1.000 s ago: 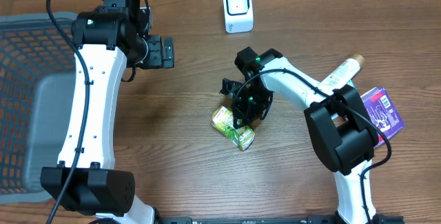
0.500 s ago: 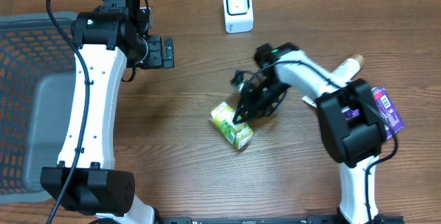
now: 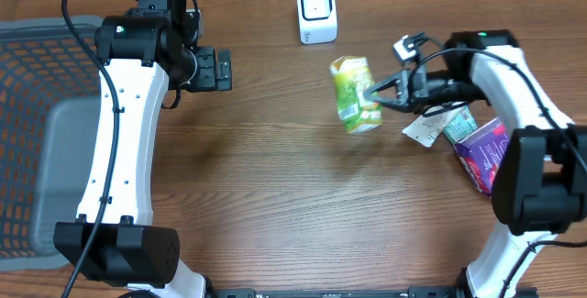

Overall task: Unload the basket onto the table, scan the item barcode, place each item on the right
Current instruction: 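Lift the green snack pouch toward the white scanner, then hold the green pouch in front of the white scanner with right gripper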

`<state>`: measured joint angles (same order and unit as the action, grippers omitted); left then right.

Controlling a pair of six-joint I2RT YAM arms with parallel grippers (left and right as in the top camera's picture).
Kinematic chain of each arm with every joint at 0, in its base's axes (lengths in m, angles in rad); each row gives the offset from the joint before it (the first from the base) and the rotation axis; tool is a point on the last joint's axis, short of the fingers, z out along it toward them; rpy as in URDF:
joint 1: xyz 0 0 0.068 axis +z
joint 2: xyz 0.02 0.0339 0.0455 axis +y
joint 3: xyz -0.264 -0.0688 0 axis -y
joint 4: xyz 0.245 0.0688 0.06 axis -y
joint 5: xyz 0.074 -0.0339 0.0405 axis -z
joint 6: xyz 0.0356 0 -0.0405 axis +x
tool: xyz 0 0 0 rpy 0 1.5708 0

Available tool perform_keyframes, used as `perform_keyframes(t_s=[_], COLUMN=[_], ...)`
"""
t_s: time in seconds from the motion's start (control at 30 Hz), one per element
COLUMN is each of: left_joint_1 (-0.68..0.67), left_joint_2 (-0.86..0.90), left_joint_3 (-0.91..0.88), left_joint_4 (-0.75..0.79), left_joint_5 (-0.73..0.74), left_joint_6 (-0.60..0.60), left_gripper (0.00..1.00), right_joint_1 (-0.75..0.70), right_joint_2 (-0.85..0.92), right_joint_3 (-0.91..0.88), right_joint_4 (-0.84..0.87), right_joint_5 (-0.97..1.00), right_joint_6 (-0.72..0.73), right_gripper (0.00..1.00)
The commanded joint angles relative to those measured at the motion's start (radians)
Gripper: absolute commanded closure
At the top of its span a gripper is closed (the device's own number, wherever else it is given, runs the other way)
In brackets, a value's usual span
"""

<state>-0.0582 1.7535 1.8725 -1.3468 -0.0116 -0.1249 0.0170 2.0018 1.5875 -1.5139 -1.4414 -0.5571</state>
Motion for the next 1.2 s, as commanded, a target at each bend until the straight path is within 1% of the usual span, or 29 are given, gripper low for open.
perform_keyframes(t_s=[0.0,0.13,0.23,0.27,0.33,0.37,0.43,0.47,0.5,0.6,0.7,0.77,0.83,0.93,0.97,1.17], left_joint_1=[0.004,0.004,0.004,0.004,0.004,0.004,0.004,0.004,0.004,0.004,0.004,0.004,0.004,0.004,0.004,0.004], left_joint_2=[-0.001,-0.001,-0.001,-0.001,-0.001,-0.001,-0.001,-0.001,-0.001,-0.001,-0.001,-0.001,-0.001,-0.001,-0.001,-0.001], left_joint_3=[0.000,0.000,0.000,0.000,0.000,0.000,0.000,0.000,0.000,0.000,0.000,0.000,0.000,0.000,0.000,0.000], left_joint_4=[0.000,0.000,0.000,0.000,0.000,0.000,0.000,0.000,0.000,0.000,0.000,0.000,0.000,0.000,0.000,0.000], left_joint_5=[0.011,0.011,0.011,0.011,0.011,0.011,0.011,0.011,0.011,0.011,0.011,0.011,0.011,0.011,0.011,0.011], left_joint_6=[-0.013,-0.013,-0.013,-0.013,-0.013,-0.013,-0.013,-0.013,-0.013,-0.013,-0.013,-0.013,-0.013,-0.013,-0.013,-0.013], left_gripper=[0.00,0.00,0.01,0.00,0.00,0.00,0.00,0.01,0.00,0.00,0.00,0.00,0.00,0.00,0.00,0.00], right_joint_1=[-0.032,-0.034,-0.032,-0.028,-0.013,0.008,0.046,0.063,0.095,0.155,0.226,0.289,0.345,0.404,0.428,0.472], right_joint_2=[-0.060,-0.061,-0.061,-0.061,-0.061,-0.061,-0.061,-0.061,-0.061,-0.061,-0.061,-0.061,-0.061,-0.061,-0.060,-0.024], right_joint_3=[0.085,0.219,0.300,0.323,0.350,0.352,0.352,0.352,0.352,0.352,0.352,0.352,0.352,0.351,0.350,0.350], right_joint_4=[-0.045,-0.074,-0.048,-0.014,0.103,0.206,0.283,0.302,0.332,0.382,0.452,0.510,0.570,0.669,0.734,0.975], right_joint_5=[-0.129,-0.125,-0.041,0.011,0.163,0.336,0.573,0.653,0.778,0.980,1.263,1.486,1.658,1.822,1.872,1.883], right_joint_6=[0.014,0.015,0.029,0.068,0.238,0.399,0.533,0.566,0.613,0.684,0.747,0.752,0.751,0.721,0.687,0.489], right_gripper=[0.96,0.96,0.96,0.96,0.96,0.96,0.96,0.96,0.96,0.96,0.96,0.96,0.96,0.96,0.96,0.96])
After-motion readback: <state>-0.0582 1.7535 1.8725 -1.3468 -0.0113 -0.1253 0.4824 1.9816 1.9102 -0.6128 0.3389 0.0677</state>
